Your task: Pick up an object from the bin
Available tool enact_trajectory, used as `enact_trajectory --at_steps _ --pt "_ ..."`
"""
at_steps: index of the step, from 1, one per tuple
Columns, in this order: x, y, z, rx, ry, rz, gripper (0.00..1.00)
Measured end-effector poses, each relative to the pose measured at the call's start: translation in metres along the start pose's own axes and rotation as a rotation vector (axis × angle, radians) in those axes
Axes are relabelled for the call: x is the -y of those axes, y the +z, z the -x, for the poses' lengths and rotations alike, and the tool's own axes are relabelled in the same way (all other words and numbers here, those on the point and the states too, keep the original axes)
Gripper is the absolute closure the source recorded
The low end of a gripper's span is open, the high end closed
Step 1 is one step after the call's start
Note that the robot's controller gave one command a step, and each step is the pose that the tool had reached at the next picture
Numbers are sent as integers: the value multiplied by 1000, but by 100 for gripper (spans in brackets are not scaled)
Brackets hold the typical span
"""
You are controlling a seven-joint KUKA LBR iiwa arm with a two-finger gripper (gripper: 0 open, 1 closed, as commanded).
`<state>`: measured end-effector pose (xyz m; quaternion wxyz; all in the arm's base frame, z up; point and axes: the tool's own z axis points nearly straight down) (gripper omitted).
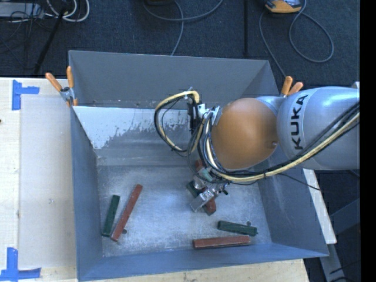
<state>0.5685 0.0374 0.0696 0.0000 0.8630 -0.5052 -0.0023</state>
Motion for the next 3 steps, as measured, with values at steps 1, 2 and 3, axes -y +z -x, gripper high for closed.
enact_trajectory --at_steps 1,2,3 --pt "0 0 0 0 1 0 100" --pt "-31 -39 -16 -3 -18 0 100" --pt "-47 -133 -24 -5 -10 -6 100"
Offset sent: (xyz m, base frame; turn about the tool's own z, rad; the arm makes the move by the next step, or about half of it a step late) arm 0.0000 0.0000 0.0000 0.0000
